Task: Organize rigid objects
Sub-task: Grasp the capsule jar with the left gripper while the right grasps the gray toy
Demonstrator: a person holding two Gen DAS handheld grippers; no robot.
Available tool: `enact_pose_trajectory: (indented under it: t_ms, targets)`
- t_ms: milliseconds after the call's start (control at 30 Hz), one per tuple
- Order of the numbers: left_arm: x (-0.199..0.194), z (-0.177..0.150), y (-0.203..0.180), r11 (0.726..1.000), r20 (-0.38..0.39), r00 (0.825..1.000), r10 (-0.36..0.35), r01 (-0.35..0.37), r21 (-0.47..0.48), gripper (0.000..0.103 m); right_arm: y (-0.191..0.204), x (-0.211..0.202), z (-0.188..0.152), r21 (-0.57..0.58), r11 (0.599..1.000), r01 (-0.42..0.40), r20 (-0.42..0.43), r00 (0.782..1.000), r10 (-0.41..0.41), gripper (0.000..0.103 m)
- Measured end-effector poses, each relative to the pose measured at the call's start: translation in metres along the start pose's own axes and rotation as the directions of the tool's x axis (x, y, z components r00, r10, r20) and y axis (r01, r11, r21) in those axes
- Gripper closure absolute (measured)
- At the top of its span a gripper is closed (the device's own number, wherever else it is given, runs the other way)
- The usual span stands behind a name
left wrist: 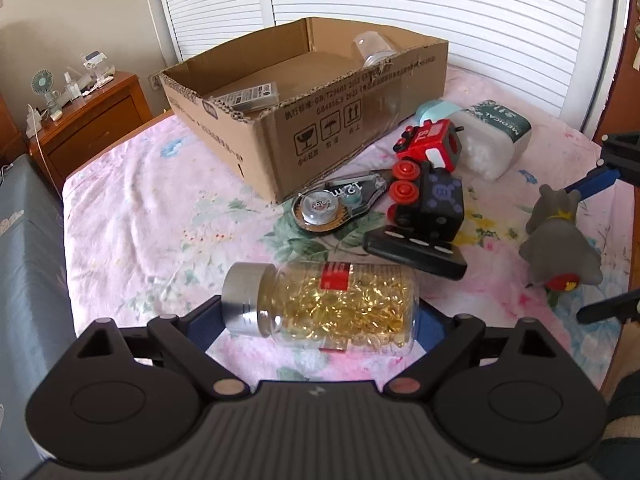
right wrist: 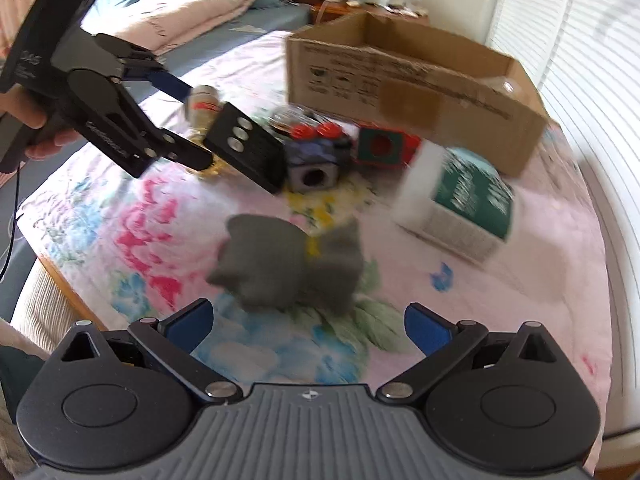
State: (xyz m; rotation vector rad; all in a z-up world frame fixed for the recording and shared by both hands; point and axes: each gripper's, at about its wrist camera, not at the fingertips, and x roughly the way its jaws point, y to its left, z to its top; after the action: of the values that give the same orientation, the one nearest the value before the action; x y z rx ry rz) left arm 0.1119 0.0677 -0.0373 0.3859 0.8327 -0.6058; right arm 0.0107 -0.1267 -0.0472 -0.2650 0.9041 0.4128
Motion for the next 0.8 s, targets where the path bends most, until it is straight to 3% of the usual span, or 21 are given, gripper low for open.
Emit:
enact_pose_trajectory:
  t_ms: [433,533,700,800]
  targets:
    - [0.004,0.002,-0.003,1.0,0.009,1.0,0.004,-0.004,0.013,0.008,0.006,0.005,0.017,-0.007,1.0,0.009,0.03,1.0,-0.009,0.001]
    - [0.005,0.003,-0.002,1.0,0.009,1.0,0.0,0.0,0.003,0.008,0.006,0.007,0.02,-0.011,1.0,0.01,0.027,1.0,-0.009,0.005]
    - [0.005,0.003,-0.002,1.0,0.018,1.0,0.003,-0.003,-0.006,0.009,0.007,0.012,0.022,-0.016,1.0,0.009,0.006,1.0,-0.009,0.021]
    - [0.004,0.004,-0.001,1.0,0.018,1.0,0.0,0.0,-0.013,0.01,0.007,0.012,0.023,-0.017,1.0,0.011,0.001,1.0,-0.011,0.025]
